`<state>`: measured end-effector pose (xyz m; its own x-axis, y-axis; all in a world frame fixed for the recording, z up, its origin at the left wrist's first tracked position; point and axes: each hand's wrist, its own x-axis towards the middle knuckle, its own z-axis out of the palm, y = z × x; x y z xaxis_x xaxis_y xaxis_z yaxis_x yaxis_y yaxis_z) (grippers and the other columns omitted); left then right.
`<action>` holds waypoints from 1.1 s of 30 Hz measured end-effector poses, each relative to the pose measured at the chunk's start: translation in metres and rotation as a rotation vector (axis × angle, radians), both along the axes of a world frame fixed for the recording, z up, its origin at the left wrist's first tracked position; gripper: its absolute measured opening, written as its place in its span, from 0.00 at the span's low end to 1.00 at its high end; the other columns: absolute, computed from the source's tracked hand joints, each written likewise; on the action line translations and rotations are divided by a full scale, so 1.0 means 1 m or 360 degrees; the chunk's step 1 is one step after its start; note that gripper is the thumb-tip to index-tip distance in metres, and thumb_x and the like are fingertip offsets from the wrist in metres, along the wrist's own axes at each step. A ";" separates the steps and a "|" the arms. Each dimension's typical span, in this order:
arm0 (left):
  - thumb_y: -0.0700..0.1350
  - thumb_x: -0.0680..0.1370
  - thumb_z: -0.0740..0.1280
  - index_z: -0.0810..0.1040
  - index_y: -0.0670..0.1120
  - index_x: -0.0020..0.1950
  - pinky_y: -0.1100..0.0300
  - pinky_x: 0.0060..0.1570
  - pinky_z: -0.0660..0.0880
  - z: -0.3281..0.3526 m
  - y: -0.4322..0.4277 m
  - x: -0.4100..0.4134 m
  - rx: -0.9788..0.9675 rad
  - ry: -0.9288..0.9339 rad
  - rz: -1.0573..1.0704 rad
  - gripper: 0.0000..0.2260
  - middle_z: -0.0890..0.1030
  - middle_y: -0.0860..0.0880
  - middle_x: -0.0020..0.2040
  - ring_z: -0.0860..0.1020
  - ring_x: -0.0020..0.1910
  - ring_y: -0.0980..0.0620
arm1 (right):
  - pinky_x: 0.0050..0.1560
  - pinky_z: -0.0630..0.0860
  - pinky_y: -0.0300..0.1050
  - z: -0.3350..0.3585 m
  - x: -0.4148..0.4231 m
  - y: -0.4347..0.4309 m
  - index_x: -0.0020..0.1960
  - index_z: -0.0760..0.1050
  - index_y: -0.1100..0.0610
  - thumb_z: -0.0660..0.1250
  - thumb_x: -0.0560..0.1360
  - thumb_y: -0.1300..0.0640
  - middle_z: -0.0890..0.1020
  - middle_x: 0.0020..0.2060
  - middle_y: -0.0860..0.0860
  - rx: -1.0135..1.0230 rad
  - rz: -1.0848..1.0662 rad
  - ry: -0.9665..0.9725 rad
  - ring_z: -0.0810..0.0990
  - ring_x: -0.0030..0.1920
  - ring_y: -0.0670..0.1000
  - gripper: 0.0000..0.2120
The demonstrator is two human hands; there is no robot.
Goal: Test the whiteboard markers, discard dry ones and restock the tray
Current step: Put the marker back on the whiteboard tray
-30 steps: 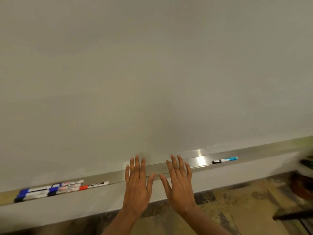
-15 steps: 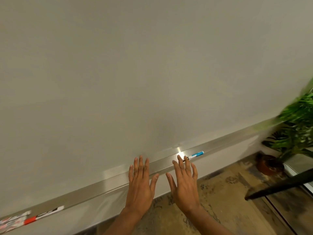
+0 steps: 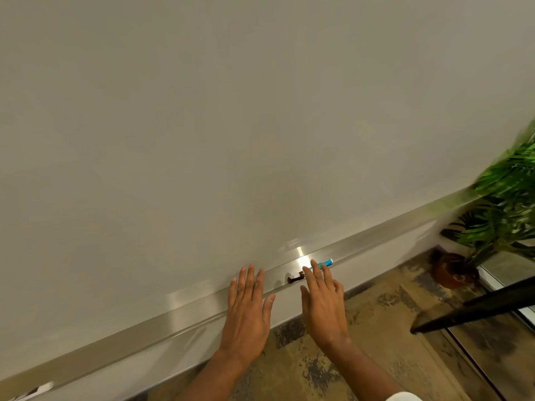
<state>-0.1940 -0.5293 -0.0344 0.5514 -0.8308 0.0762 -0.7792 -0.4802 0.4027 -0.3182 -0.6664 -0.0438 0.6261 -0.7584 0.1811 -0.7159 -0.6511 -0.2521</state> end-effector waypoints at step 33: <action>0.51 0.88 0.47 0.45 0.53 0.82 0.60 0.80 0.38 -0.023 -0.045 0.008 0.0051 0.0214 -0.0116 0.23 0.42 0.57 0.82 0.34 0.79 0.63 | 0.56 0.78 0.39 -0.042 0.027 -0.060 0.59 0.81 0.54 0.75 0.72 0.59 0.81 0.53 0.50 0.0133 0.0505 -0.0216 0.79 0.54 0.49 0.16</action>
<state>-0.1858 -0.5747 -0.0574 0.4932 -0.8696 -0.0218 -0.7524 -0.4390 0.4912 -0.2915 -0.7264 -0.0863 0.8075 -0.5457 0.2242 -0.4376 -0.8089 -0.3927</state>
